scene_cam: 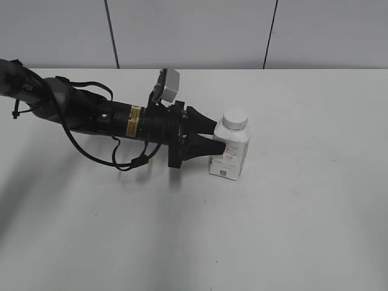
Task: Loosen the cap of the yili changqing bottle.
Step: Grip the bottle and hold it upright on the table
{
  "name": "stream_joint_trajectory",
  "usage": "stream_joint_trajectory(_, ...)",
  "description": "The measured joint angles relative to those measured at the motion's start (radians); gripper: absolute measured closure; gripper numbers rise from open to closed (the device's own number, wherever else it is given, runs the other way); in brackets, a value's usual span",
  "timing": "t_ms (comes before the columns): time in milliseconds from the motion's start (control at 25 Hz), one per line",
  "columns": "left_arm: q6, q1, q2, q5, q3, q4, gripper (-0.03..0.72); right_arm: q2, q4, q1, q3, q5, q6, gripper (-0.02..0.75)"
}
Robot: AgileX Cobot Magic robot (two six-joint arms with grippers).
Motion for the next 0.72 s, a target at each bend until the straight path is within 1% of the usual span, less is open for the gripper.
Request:
stream_joint_trajectory(560,-0.001,0.0,0.0,-0.001,0.0,0.002,0.315,0.0,0.01,0.0,-0.001,0.0,0.004,0.222)
stream_joint_trajectory(640,-0.001,0.0,0.0,-0.001,0.0,0.004,0.315,0.024,0.016,0.0,-0.012,0.0,0.016,0.222)
stream_joint_trajectory(720,-0.001,0.0,0.0,-0.001,0.0,0.004,0.315,0.1,0.027,0.0,-0.032,0.0,0.036,0.222)
